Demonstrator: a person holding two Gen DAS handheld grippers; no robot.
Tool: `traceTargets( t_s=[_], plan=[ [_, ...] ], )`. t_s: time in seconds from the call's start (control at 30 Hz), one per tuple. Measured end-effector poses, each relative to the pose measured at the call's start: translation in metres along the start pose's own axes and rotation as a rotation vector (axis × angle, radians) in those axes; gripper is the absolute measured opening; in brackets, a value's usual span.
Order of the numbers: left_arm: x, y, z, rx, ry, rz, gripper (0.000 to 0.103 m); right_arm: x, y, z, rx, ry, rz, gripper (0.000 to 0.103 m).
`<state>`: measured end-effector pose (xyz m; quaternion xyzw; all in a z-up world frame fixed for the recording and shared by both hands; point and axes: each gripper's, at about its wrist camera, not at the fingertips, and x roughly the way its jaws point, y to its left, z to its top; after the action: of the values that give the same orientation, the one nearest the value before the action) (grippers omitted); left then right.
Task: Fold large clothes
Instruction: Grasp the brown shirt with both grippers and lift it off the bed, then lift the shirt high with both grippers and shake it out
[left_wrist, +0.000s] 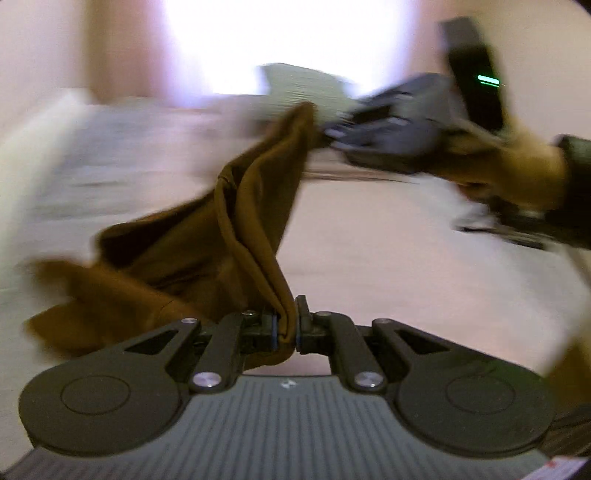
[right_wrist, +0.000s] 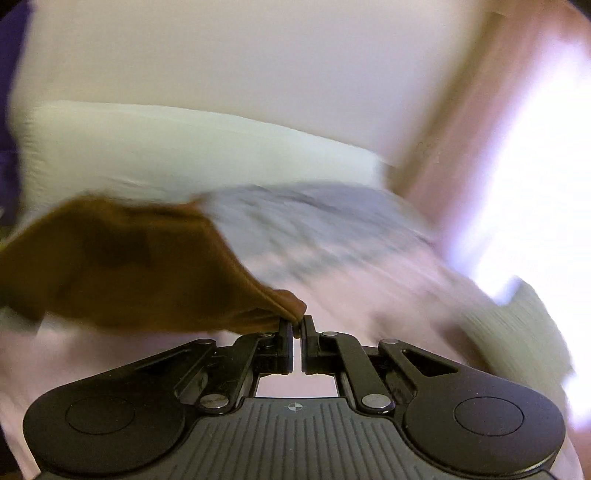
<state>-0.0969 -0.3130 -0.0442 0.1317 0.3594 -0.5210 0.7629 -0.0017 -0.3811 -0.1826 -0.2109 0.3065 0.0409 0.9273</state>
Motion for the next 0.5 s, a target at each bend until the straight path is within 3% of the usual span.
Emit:
traceTargets(
  t_s=[0.1,0.2,0.27,0.3,0.33,0.5],
  plan=[
    [0.035,-0.036,0.006,0.033,0.049,-0.141,0.015,-0.025,-0.068,-0.065,0.145,0.132,-0.147,0.0],
    [0.065,-0.037,0.008,0.119,0.107,-0.13,0.016,-0.044,-0.111,-0.137,0.353,0.265,-0.257,0.006],
    [0.08,-0.023,0.006,0.148,0.156,-0.117,0.018,-0.058,-0.11,-0.166,0.468,0.324,-0.295,0.025],
    [0.095,-0.018,0.001,0.163,0.176,-0.101,0.021,-0.062,-0.108,-0.183,0.533,0.349,-0.307,0.043],
    [0.104,-0.008,0.001,0.185,0.195,-0.085,0.022,-0.075,-0.087,-0.183,0.601,0.363,-0.31,0.052],
    [0.151,0.019,0.001,0.332,0.23,-0.02,0.034,-0.133,-0.006,-0.225,1.045,0.44,-0.319,0.055]
  ],
)
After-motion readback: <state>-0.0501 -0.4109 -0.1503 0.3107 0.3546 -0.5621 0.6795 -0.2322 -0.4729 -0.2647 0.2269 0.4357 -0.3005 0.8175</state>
